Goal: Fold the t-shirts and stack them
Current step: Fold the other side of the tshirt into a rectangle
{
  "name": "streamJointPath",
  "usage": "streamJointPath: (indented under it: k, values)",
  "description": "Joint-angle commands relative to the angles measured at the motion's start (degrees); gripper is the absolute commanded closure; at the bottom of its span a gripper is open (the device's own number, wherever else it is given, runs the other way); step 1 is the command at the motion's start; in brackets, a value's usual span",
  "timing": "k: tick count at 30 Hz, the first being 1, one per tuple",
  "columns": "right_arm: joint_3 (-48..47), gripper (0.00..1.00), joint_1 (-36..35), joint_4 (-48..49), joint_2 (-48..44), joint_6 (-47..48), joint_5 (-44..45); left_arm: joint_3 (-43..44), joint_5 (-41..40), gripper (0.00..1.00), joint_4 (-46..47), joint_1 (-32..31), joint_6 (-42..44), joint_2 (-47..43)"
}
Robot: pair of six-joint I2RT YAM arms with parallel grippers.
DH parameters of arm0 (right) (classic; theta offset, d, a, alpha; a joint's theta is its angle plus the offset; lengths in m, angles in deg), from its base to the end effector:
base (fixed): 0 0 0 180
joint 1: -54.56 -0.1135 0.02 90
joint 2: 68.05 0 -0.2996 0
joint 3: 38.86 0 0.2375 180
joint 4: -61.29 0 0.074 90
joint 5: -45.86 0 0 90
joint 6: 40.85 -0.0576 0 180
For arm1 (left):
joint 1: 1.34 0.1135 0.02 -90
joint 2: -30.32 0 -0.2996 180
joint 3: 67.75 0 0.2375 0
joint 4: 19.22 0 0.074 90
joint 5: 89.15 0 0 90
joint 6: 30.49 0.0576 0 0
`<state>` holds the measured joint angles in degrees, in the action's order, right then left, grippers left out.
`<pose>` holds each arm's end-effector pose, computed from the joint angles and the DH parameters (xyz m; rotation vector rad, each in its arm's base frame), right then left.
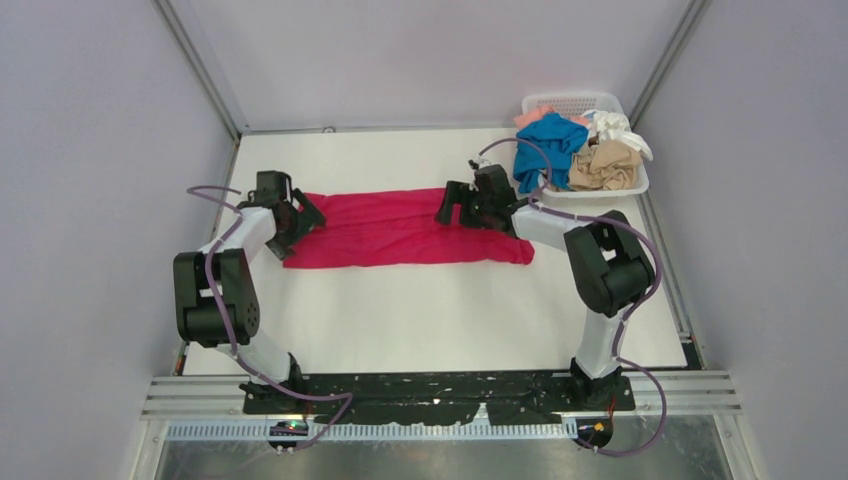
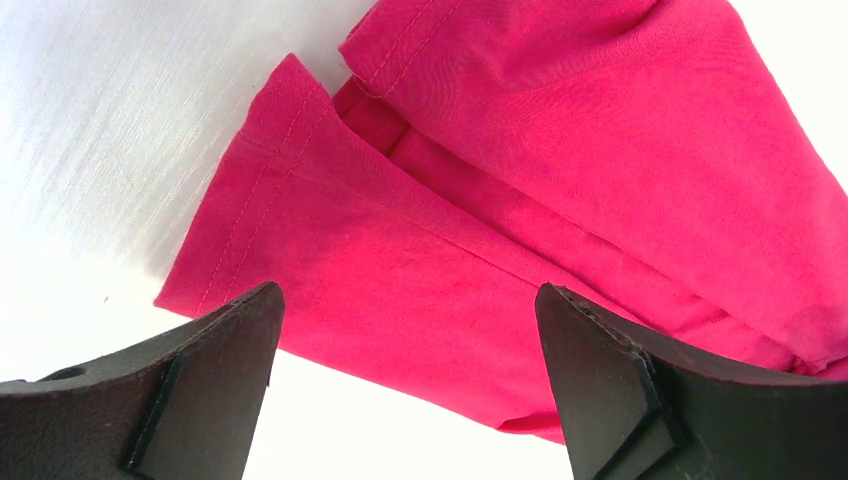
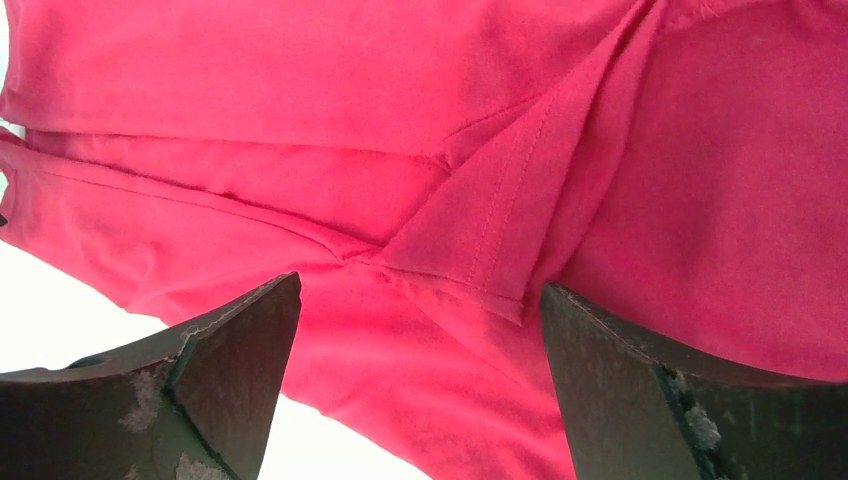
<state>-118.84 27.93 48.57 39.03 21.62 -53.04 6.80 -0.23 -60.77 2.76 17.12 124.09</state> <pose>0.3714 0.1962 0.2079 -0.0670 2.3457 0.6624 0.3273 0.0245 0.2194 -1.0504 2.4289 -0.2027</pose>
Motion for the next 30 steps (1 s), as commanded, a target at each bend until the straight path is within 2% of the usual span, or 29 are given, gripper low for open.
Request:
streamJointPath:
  k: [1,8,12,13,18,23,26,27,30]
  values:
    - [-4.84,0.05,-0.47,4.03,2.85,0.10,-3.07,0.23,-1.26,0.00,-0.29,0.25,0.69,-0.90]
    - [-13.99,0.05,-2.05,5.68,8.88,-0.70,-4.91,-0.27,-3.37,0.00,-2.43,0.26,0.99,-3.77]
    - [-17.66,0.05,-2.15,10.58,12.61,-3.93,-7.62,-1.14,-3.56,0.00,-2.51,0.23,0.82,-5.19]
    - [-22.97,0.05,-2.31,10.42,14.97,-3.91,-7.92,-0.80,-3.17,0.00,-3.35,0.28,0.97,-5.71]
    - [-27.02,0.05,-2.26,5.39,12.52,1.30,-3.66,0.46,-3.05,0.00,-5.11,-0.08,1.71,-8.34]
    - [-15.89,0.05,-2.20,3.03,-2.17,10.40,4.60,2.96,-2.68,0.00,-4.75,-3.36,2.54,-9.82]
    - [-6.98,0.05,-2.20,-2.49,-9.78,9.81,11.74,4.84,-1.42,0.00,-4.38,-5.71,2.66,-8.00]
    - [-5.23,0.05,-2.24,-3.61,-10.58,9.27,11.64,5.47,-1.11,0.00,-4.48,-5.84,2.54,-7.32]
    - [1.18,0.05,-2.38,-4.15,-11.03,6.39,4.16,6.61,0.16,0.00,-4.54,-5.85,2.40,-6.21]
